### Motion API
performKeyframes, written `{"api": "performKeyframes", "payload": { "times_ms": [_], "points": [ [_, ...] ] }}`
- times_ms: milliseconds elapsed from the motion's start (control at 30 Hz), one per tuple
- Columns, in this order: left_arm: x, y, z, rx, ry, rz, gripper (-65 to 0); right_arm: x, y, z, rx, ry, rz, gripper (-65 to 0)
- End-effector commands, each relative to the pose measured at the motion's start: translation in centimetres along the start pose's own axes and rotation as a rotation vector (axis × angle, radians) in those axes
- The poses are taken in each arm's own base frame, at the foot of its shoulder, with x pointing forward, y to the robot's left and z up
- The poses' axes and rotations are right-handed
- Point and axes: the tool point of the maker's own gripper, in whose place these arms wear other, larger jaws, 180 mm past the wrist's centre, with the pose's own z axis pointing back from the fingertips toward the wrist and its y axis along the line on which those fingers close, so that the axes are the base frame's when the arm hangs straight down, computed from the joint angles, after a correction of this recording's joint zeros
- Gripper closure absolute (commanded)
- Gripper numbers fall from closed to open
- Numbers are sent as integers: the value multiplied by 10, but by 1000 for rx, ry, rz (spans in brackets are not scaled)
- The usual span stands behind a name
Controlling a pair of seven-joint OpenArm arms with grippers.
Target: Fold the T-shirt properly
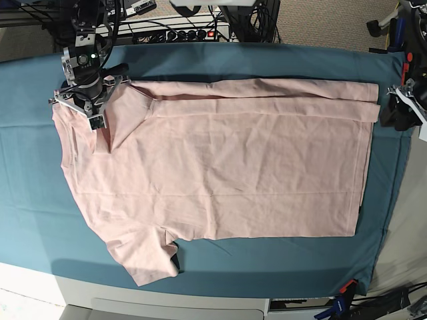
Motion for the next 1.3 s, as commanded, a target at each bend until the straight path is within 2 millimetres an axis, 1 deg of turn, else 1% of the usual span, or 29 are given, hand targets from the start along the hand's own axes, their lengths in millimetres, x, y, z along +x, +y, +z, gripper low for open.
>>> {"api": "performKeyframes", "payload": {
  "times_ms": [0,100,200,367,433,467,533,600,733,800,833,900,1033,1267],
  "points": [
    [15,1,4,-3,-38,-25,-292,12,-8,2,-21,-45,-16,0],
    [15,1,4,-3,-38,-25,-292,27,1,3,43,-109,-78,0],
    [15,1,4,-3,-38,-25,-292,51,10,5,117,-200,-155,0],
    [15,1,4,-3,-38,-25,-292,94,5,8,122,-327,-225,0],
    [15,1,4,-3,-38,-25,-292,110,4,6,123,-367,-254,0],
    [15,1,4,-3,-38,-25,-292,116,4,2,126,-379,-270,0],
    [15,1,4,-3,-38,-25,-292,125,6,-13,138,-380,-310,0],
    [15,1,4,-3,-38,-24,-292,130,10,-34,157,-360,-349,0],
    [15,1,4,-3,-38,-24,-292,132,22,-78,201,-295,-408,0],
    [15,1,4,-3,-38,-25,-292,136,25,-90,219,-274,-422,0],
    [15,1,4,-3,-38,-24,-292,141,26,-93,231,-274,-426,0],
    [15,1,4,-3,-38,-25,-292,153,25,-92,255,-296,-442,0],
    [15,1,4,-3,-38,-24,-292,181,14,-82,272,-366,-480,0],
    [15,1,4,-3,-38,-25,-292,215,-1,-71,282,-457,-519,0]
  ]
}}
